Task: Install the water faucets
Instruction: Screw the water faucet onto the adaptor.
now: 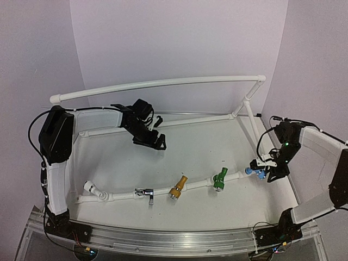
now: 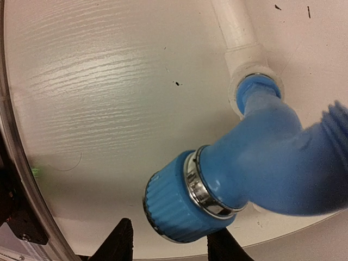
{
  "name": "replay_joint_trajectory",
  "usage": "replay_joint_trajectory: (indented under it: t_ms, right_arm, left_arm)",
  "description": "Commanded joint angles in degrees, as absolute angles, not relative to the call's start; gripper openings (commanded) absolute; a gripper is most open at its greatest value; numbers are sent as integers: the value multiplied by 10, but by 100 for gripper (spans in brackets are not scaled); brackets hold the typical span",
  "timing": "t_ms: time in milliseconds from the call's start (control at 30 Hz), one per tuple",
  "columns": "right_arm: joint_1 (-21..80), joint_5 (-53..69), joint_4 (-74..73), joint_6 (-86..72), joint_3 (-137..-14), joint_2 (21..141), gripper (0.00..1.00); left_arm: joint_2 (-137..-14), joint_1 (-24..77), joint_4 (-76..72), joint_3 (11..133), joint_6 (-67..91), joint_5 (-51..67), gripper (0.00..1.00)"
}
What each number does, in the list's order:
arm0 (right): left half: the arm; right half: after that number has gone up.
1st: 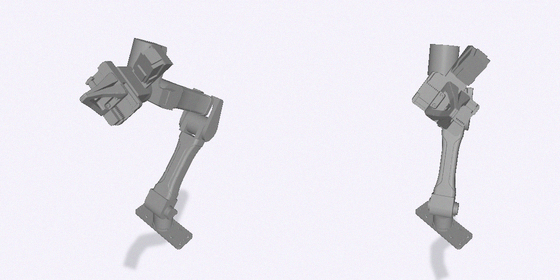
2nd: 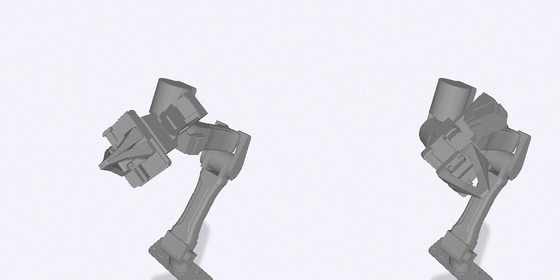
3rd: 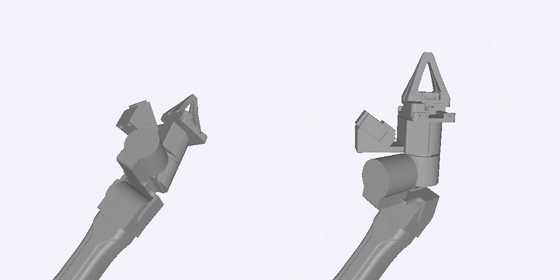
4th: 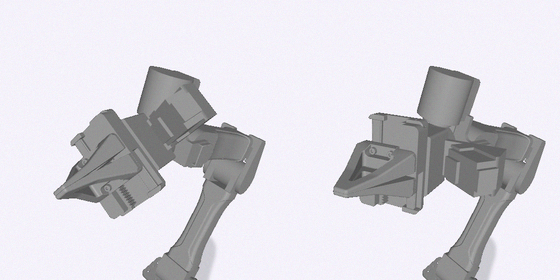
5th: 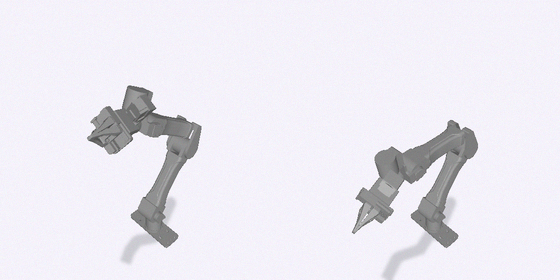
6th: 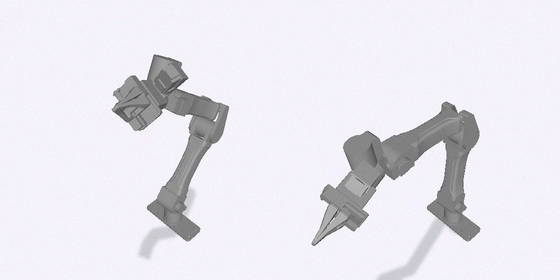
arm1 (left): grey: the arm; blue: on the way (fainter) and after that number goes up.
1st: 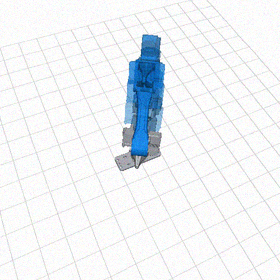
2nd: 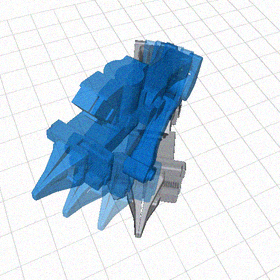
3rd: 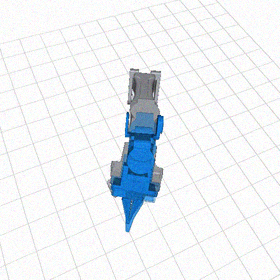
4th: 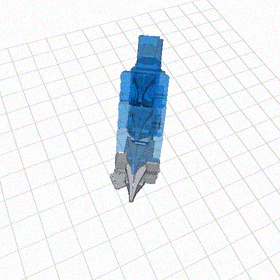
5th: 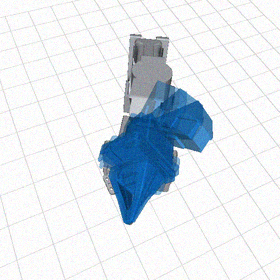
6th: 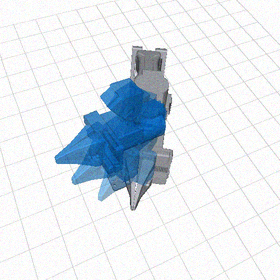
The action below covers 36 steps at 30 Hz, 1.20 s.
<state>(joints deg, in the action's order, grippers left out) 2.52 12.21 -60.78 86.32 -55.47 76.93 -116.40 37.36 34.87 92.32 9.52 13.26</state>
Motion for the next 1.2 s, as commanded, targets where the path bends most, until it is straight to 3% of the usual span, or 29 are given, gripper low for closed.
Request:
replay_joint_trajectory:
  t_ms: [0,600,733,833,933,1167]
  right_arm:
    - [32,144,-611,864,-532,754,40]
    - [128,200,-506,718,-474,657,30]
    - [149,202,-487,693,-461,632,19]
    - [154,192,-472,696,-443,620,17]
    - [153,175,-468,700,-437,616,23]
    - [153,130,-473,796,-448,561,53]
  left_arm:
    - [-1128,374,335,920,101,123,97]
    - [-1132,374,331,920,105,124,97]
    - [-1133,373,328,918,108,124,97]
    - [-1133,374,328,918,108,124,97]
    - [-1130,374,330,916,108,124,97]
    - [-1129,374,338,917,106,125,97]
